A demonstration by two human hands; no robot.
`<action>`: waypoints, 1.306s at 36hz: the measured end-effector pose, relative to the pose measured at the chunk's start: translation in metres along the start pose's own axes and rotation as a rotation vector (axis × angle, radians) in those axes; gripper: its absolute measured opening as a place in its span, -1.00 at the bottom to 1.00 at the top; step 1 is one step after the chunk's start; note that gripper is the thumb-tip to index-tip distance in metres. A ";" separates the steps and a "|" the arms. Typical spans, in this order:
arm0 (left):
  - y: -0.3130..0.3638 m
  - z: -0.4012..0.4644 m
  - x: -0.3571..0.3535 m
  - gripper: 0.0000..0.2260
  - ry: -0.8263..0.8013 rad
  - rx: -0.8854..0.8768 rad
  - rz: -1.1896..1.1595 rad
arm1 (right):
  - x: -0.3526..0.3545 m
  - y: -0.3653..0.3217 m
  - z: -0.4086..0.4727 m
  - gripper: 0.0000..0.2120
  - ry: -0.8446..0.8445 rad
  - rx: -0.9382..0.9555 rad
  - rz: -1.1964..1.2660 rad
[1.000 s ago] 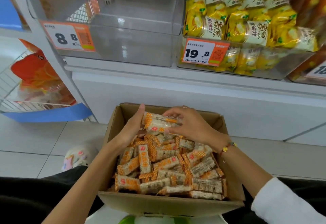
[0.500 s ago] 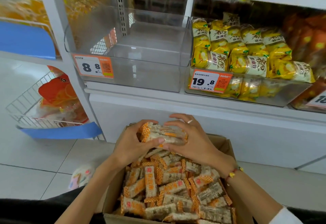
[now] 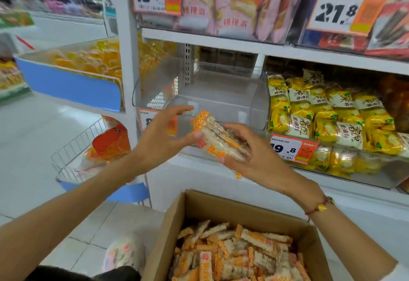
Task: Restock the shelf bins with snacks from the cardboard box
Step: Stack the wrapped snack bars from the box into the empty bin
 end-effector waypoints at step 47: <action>-0.118 0.054 0.071 -0.43 0.682 -0.017 0.456 | -0.087 0.039 0.326 -0.43 0.087 -0.013 -0.964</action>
Point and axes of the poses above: each hand's wrist, its own z-axis towards the middle knuckle, its own x-axis out of the back of the hand, y = z × x, the point moved 8 cm from there along z, towards the middle knuckle, and after that the axes turned 11 degrees about -x, right-handed, at the moved point
